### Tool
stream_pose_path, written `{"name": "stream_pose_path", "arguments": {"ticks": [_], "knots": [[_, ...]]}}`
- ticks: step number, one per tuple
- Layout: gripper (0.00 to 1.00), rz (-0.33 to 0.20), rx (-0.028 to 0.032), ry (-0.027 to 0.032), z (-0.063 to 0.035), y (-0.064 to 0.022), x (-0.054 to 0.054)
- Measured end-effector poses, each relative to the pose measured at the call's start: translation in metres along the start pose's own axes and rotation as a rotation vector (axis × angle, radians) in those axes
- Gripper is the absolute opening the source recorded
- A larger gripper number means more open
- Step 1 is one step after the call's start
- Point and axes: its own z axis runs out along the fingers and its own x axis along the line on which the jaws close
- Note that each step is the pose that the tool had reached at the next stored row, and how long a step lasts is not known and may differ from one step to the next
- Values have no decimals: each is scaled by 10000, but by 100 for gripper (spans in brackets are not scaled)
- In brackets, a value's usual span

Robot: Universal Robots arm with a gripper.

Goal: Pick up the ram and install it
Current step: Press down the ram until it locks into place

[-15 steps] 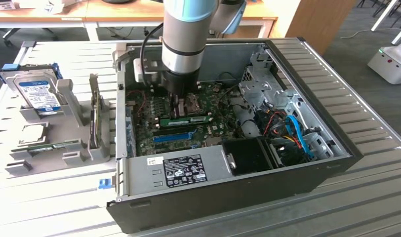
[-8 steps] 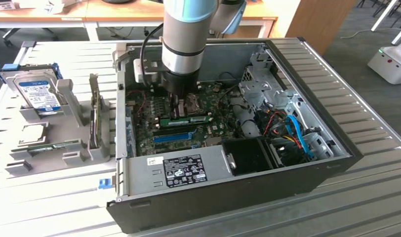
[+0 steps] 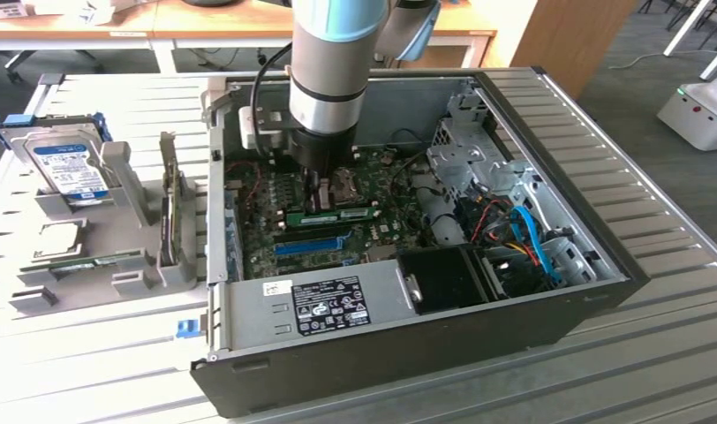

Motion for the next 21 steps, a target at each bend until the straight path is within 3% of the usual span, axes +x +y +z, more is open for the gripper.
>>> {"name": "stream_pose_path", "arguments": {"ticks": [21], "knots": [[11,0,-2,2,25,-1,2]]}}
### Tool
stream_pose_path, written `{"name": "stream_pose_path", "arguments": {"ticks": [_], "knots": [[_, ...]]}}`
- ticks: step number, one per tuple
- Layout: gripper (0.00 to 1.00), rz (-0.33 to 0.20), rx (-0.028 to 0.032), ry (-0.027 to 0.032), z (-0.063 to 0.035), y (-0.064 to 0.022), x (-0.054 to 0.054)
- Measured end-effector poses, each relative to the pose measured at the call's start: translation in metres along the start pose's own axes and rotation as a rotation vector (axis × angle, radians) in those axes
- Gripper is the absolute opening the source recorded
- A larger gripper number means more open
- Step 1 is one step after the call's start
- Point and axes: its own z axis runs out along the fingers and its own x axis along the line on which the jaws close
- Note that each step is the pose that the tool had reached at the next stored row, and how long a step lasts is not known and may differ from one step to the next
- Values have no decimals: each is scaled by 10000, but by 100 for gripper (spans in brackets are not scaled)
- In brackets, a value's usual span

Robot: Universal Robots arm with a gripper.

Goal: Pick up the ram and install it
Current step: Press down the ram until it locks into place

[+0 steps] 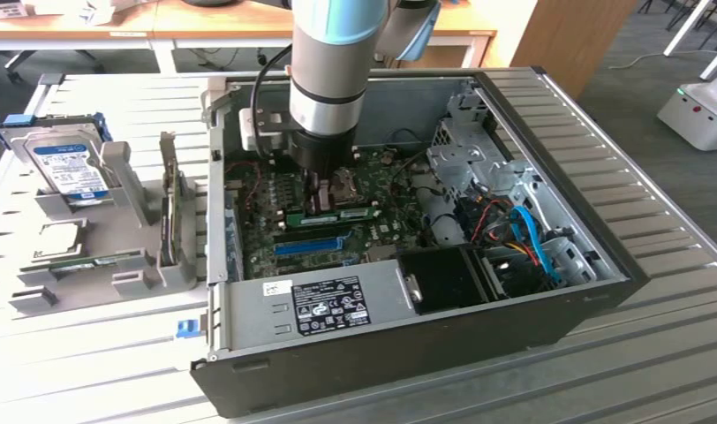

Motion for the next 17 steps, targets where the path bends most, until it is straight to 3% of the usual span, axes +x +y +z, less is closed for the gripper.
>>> {"name": "stream_pose_path", "arguments": {"ticks": [17], "knots": [[11,0,1,-2,12,-1,1]]}}
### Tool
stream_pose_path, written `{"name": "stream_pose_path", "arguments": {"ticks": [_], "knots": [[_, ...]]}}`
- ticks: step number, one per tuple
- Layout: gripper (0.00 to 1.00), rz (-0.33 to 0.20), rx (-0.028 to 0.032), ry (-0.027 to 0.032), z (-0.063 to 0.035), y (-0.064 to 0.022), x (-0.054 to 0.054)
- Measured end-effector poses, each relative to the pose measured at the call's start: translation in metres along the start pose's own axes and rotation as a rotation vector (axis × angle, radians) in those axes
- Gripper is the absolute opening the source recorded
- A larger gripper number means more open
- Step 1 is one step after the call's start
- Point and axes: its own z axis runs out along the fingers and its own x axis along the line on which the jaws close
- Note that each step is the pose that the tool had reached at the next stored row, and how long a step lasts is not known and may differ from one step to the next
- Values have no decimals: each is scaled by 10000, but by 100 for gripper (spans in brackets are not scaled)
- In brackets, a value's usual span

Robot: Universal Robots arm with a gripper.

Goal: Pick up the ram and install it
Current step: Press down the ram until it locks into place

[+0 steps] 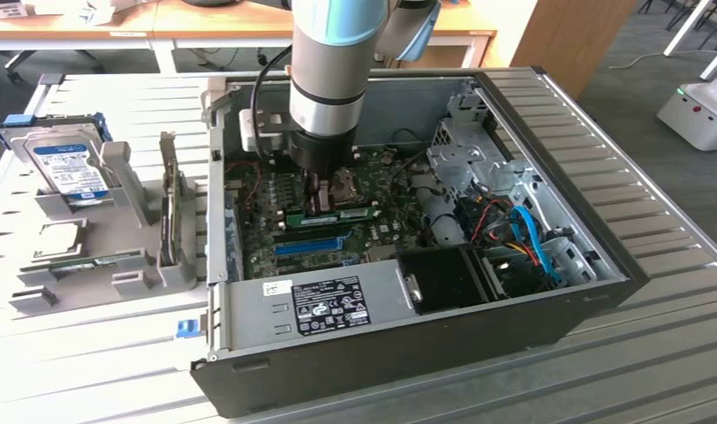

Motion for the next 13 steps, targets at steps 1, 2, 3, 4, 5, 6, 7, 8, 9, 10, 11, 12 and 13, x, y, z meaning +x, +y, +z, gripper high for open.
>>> {"name": "stream_pose_path", "arguments": {"ticks": [1,2,3,4,5,6,7,8,9,10,11,12,13], "knots": [[11,0,0,0,0,0,0],[11,0,0,0,1,0,0],[11,0,-1,-1,3,0,0],[11,0,-1,0,5,0,0],[11,0,-1,0,5,0,0],[11,0,-1,0,5,0,0],[11,0,-1,0,5,0,0],[11,0,-1,0,5,0,0],[11,0,0,-1,6,0,0],[11,0,-1,0,7,0,1],[11,0,-1,0,7,0,1],[11,0,0,0,8,0,1],[11,0,-1,0,8,0,1]]}}
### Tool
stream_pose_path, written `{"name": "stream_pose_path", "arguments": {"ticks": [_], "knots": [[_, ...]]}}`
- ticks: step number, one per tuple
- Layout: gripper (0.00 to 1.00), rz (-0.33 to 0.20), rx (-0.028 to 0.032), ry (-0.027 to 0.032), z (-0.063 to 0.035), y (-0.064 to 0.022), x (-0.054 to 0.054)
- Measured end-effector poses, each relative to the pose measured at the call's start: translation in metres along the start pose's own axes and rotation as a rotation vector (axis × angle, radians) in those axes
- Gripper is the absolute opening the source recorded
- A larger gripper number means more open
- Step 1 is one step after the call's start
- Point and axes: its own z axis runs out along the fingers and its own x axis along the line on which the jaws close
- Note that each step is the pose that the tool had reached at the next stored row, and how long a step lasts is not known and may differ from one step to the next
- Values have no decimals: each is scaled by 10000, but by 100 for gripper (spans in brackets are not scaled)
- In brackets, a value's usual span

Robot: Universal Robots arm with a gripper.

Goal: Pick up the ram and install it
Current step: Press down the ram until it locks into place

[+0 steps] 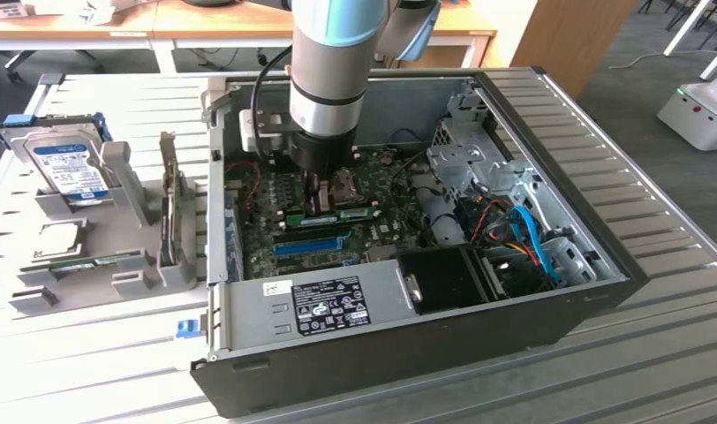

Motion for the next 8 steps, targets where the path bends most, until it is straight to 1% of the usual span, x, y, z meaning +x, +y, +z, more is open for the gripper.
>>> {"name": "stream_pose_path", "arguments": {"ticks": [8], "knots": [[11,0,1,-2,5,0,0]]}}
